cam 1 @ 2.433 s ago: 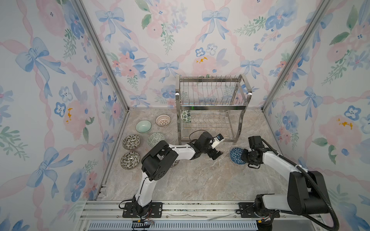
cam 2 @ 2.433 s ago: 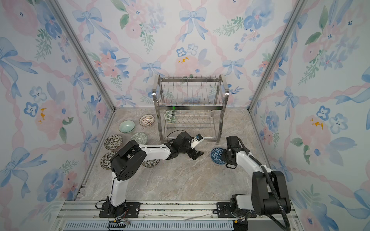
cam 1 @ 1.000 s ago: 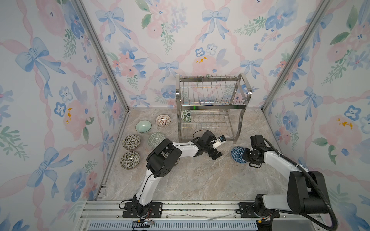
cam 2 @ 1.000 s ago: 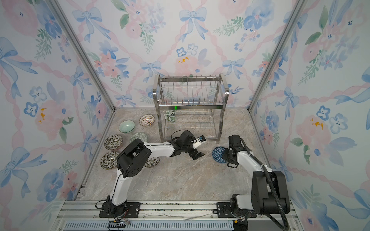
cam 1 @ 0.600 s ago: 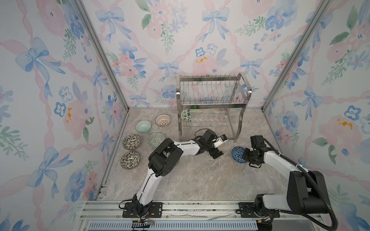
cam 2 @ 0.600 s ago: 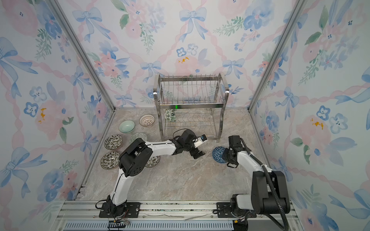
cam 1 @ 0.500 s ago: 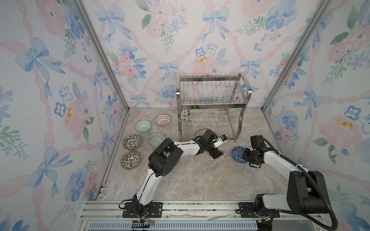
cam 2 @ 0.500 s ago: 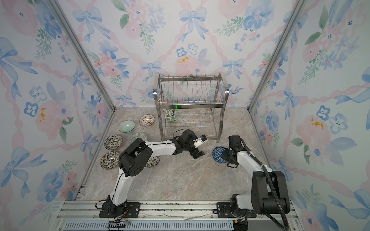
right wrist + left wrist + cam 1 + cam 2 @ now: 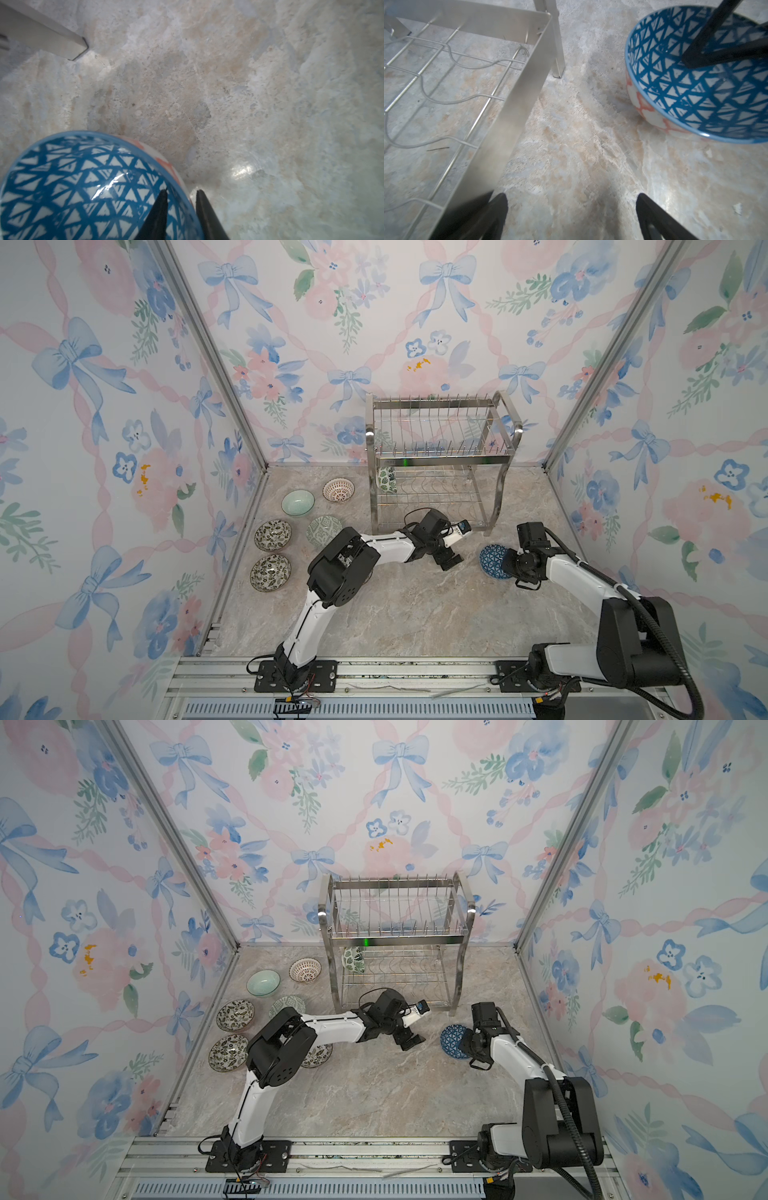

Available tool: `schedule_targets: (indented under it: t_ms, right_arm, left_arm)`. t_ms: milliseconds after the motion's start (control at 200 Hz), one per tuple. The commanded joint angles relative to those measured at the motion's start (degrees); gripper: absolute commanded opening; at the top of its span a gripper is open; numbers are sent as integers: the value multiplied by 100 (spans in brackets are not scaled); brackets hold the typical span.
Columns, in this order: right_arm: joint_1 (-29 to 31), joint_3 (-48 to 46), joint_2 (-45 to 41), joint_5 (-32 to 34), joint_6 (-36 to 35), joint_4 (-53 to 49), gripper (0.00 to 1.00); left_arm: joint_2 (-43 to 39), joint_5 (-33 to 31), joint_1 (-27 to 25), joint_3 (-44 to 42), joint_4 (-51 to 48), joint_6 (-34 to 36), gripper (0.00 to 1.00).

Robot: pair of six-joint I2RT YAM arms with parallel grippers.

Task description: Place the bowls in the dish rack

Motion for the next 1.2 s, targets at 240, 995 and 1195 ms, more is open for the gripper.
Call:
schedule_targets:
  t_ms: [240, 995, 1195]
  right_arm:
    - [454, 505, -765, 484, -131, -903, 52]
    - [1919, 370, -722, 253, 21, -408, 77]
    - [1974, 518, 194, 134, 17, -55, 65]
  left_arm:
    - [-401, -342, -15, -274, 194, -31, 98]
    - [-1027, -419, 20, -1004, 591, -341, 98]
    - [-992, -409, 55, -969, 596, -297, 98]
